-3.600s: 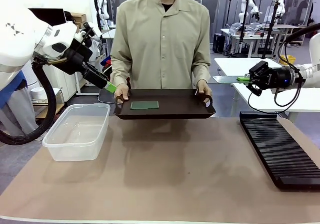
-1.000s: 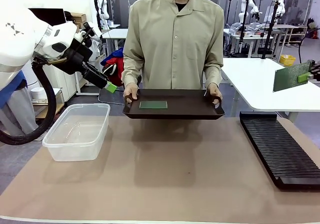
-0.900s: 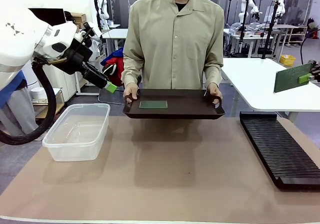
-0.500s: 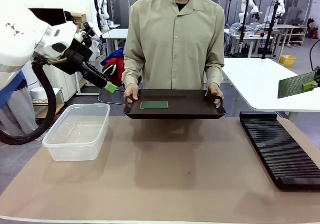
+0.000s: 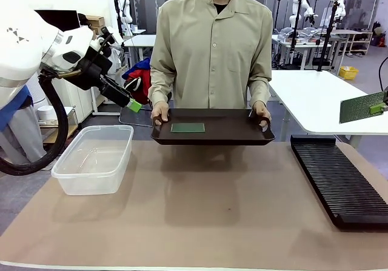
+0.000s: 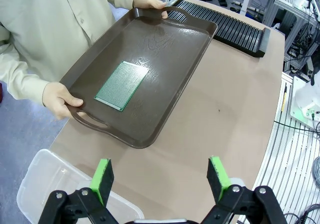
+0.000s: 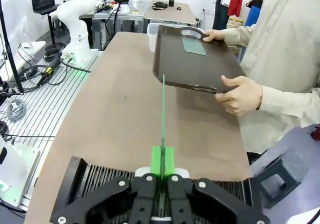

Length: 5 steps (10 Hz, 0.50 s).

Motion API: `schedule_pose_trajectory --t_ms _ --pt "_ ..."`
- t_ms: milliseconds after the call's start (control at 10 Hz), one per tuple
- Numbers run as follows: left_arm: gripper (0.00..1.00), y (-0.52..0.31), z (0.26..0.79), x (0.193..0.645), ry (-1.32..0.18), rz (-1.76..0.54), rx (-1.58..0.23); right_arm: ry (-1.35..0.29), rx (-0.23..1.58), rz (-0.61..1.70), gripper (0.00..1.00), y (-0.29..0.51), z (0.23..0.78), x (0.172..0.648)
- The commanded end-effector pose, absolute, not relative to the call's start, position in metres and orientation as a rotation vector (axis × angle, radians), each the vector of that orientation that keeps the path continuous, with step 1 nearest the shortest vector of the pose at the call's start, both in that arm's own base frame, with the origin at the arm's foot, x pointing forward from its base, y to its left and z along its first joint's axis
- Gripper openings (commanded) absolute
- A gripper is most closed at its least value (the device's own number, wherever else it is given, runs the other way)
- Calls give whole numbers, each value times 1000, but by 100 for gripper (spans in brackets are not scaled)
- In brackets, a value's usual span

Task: Sort PCBs into racks and boxes based on the side picked up.
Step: If the short side of the Blank PCB is picked up, insert it into the PCB Rack ; if the long side is picked up, place it in the Organizing box.

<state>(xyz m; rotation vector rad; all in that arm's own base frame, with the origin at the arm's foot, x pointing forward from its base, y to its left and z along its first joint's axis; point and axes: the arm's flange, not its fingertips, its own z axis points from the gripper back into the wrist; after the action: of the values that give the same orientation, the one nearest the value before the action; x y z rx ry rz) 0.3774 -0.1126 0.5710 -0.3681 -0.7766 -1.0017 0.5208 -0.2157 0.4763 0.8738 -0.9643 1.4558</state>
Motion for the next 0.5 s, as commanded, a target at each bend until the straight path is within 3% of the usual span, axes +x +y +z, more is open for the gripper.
schedule_pose_trajectory --t_ms 0,400 --pt "100 -112 570 377 -772 -1008 -369 -971 856 1475 2 -213 480 521" --pt "100 -112 570 377 -772 -1008 -369 -990 830 1490 2 -212 459 538"
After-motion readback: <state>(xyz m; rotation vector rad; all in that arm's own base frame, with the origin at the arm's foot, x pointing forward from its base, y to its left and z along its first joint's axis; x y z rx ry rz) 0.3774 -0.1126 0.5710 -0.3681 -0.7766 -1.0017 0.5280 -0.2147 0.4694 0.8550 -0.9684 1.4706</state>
